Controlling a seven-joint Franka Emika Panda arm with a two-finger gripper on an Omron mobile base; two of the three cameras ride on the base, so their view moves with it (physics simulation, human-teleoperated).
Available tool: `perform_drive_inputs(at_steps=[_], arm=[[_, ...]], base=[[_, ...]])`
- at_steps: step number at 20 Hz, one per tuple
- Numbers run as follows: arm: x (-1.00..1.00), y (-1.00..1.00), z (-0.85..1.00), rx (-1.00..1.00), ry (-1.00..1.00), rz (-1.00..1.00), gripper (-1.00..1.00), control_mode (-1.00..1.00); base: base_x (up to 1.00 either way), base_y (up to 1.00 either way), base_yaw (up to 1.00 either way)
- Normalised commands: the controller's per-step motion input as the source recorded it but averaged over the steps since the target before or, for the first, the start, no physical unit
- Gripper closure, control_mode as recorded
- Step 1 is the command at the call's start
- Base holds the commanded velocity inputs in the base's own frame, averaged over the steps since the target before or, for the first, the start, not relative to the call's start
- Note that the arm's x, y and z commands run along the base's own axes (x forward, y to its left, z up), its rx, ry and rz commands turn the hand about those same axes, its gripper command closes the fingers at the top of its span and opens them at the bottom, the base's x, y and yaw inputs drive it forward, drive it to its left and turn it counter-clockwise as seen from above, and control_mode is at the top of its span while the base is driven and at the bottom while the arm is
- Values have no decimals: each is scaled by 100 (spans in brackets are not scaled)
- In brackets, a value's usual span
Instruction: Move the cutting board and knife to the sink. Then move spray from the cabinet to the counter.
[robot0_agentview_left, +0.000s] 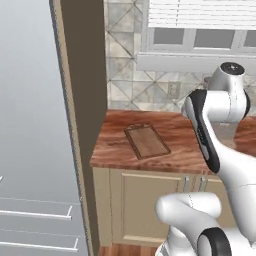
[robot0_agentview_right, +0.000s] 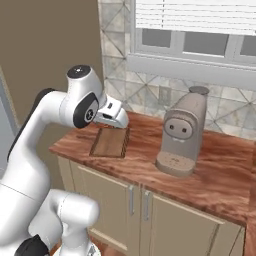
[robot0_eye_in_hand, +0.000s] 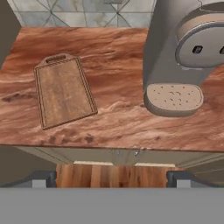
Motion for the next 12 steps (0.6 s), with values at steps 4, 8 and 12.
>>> perform_drive_inputs(at_steps=[4,8,12], arm=[[0,0,0,0,0,0,-100,100],[0,0,0,0,0,0,-100,100],[0,0,0,0,0,0,-100,100]], base=[[9,-65,12],[29,-14,17],[20,-31,26]])
